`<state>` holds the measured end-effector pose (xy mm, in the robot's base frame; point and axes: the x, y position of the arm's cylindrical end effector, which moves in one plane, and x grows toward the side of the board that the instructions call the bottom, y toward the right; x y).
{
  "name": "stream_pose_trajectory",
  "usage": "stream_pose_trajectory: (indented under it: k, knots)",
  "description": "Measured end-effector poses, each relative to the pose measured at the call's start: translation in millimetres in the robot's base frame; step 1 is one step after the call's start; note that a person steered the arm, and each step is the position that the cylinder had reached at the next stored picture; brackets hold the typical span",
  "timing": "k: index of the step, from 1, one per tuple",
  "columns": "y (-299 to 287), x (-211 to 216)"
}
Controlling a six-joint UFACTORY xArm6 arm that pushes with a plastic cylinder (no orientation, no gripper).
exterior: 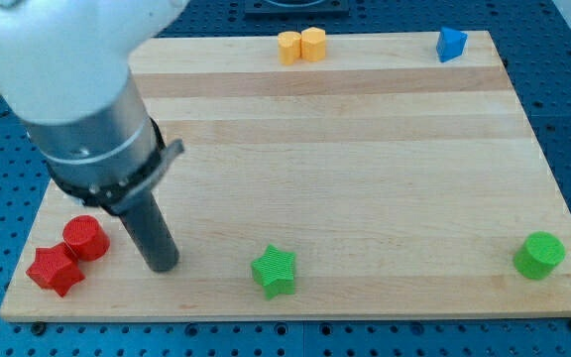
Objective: Push the green star towards the right center of the board
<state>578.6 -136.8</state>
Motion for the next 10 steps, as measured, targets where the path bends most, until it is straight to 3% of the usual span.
stream_pose_trajectory:
  k: [2, 6, 8, 10]
  knots:
    - [47.3, 28.8]
    - [116.4, 28.3]
    - [126.2, -9.8]
    - [189.5, -44.0]
